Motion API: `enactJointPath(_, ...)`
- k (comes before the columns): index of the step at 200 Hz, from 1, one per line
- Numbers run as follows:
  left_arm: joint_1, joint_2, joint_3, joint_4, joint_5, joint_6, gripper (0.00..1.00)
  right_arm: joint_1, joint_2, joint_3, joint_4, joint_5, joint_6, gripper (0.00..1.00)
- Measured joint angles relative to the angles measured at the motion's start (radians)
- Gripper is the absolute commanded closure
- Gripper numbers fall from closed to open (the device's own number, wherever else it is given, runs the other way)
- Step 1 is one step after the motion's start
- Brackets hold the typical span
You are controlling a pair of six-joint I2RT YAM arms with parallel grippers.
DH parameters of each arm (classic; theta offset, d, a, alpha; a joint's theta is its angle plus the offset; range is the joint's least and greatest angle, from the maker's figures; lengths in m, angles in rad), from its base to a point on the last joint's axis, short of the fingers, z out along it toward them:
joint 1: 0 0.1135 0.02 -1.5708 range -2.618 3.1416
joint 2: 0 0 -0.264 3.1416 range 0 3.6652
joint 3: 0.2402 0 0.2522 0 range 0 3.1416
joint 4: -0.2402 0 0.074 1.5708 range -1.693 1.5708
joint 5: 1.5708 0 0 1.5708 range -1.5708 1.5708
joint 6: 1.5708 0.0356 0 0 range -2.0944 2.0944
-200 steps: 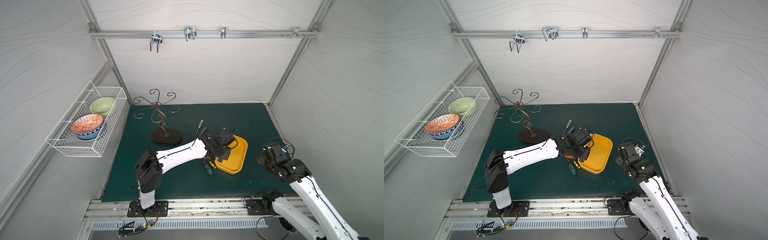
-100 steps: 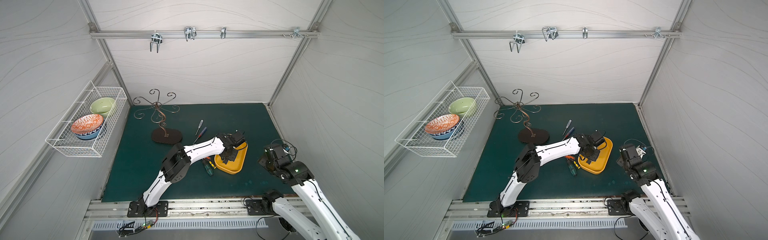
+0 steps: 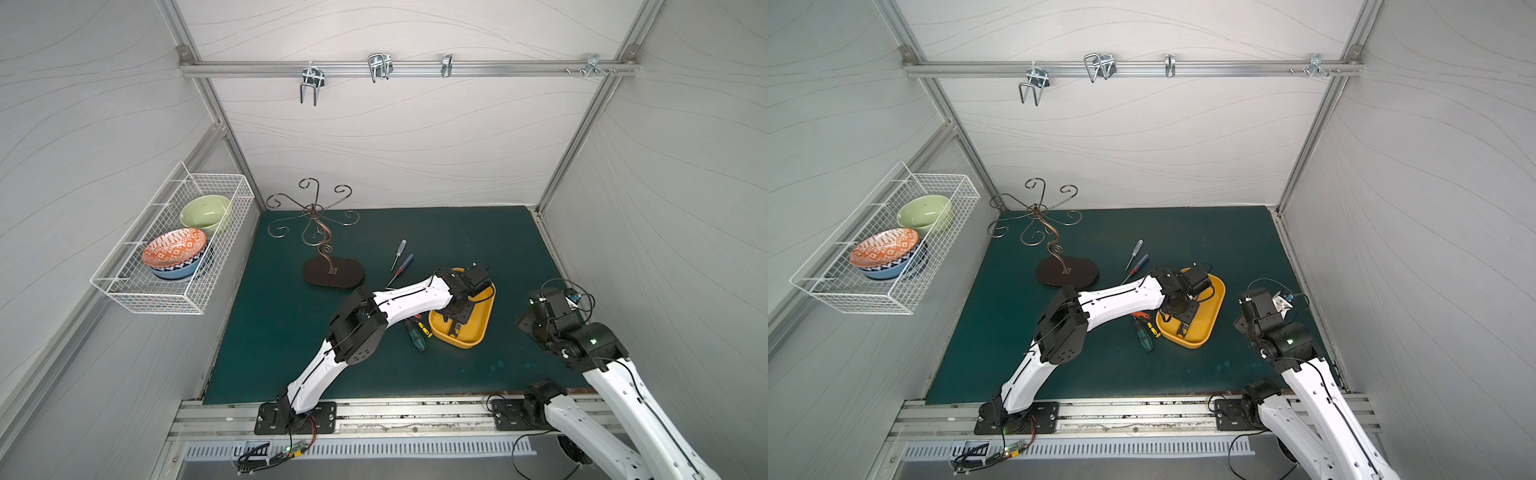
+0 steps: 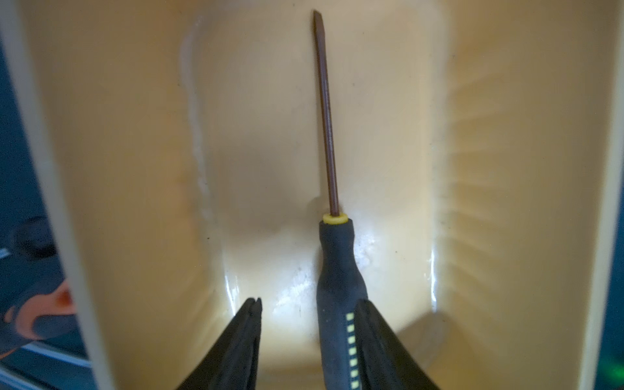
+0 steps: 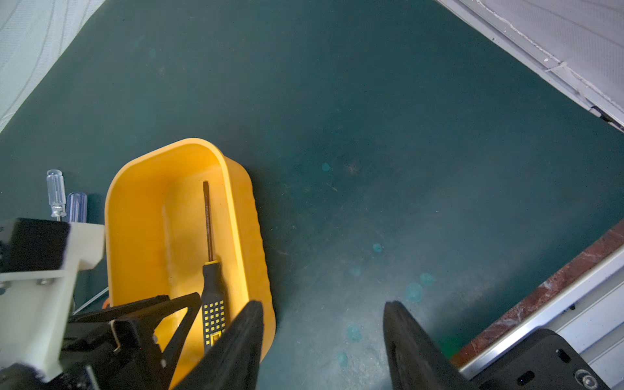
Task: Put the screwdriver on the desktop into the storage box
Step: Place the screwdriver in the storage box.
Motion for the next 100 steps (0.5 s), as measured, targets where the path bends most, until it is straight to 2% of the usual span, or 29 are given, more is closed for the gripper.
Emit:
enactJointPath(24, 0.000, -0.167, -0.153, 0.094, -0.039, -0.015, 0.52, 0.000, 0.000, 0.011, 0.005, -0.013, -0.055, 0.33)
enactJointPath(63, 0.007, -0.607, -0.509, 0.314, -0.150, -0.061, 0.52, 0.021, 0.045, 0.071, 0.103, -0.153, -0.251, 0.31)
enactJointPath(100, 0.076, -0.925, -0.843, 0.443, -0.220, -0.202, 0.56, 0.238, 0.285, 0.247, 0.184, -0.229, -0.456, 0.28)
